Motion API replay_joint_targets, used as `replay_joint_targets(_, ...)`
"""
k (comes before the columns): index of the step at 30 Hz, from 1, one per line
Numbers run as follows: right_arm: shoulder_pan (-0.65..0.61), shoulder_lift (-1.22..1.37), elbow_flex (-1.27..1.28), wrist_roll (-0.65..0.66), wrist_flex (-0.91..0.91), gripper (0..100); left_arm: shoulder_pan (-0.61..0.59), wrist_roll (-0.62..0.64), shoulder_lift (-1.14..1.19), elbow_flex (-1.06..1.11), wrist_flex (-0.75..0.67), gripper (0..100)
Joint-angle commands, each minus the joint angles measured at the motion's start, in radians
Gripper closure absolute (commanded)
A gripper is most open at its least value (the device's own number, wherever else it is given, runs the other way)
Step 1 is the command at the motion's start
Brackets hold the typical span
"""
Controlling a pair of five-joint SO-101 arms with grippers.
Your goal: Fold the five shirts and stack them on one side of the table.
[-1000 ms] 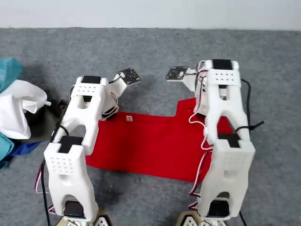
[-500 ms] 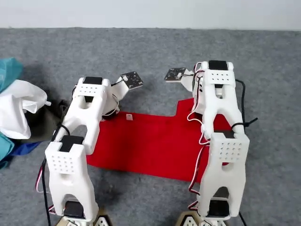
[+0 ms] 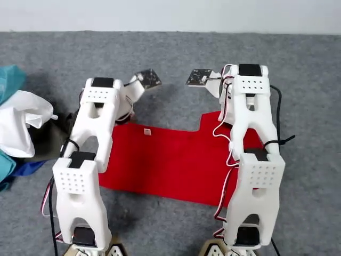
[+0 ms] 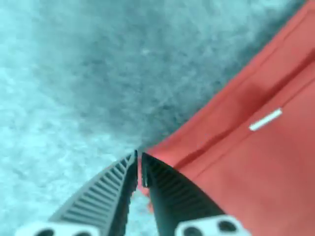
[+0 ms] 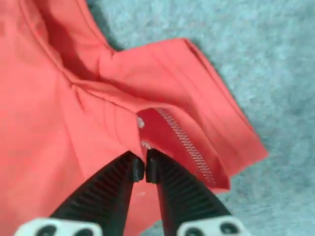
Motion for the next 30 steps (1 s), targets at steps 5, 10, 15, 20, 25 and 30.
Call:
replay_joint_targets(5,-0.005,-0.054,-0.049,-0.011,-0.108,98.8,-0.008,-0.008,-0.008,-0.099,0.021,99)
replay_joint_targets(10,-0.022,-0.056,-0.049,-0.11,-0.186,98.3,-0.006,-0.006,-0.008,-0.097,0.021,99)
replay_joint_targets(15,-0.051,-0.071,-0.052,-0.189,-0.148,96.0,-0.011,-0.005,-0.015,-0.096,0.038,99)
replay_joint_targets(20,-0.044,-0.093,-0.087,-0.196,-0.044,76.4,-0.009,-0.005,-0.014,-0.099,0.094,99)
replay_joint_targets(25,0.016,-0.084,-0.115,-0.193,-0.073,67.8,-0.009,-0.005,-0.015,-0.096,0.101,99)
replay_joint_targets(30,0.09,-0.012,-0.115,-0.196,-0.157,67.8,-0.011,-0.005,-0.017,-0.096,0.115,99)
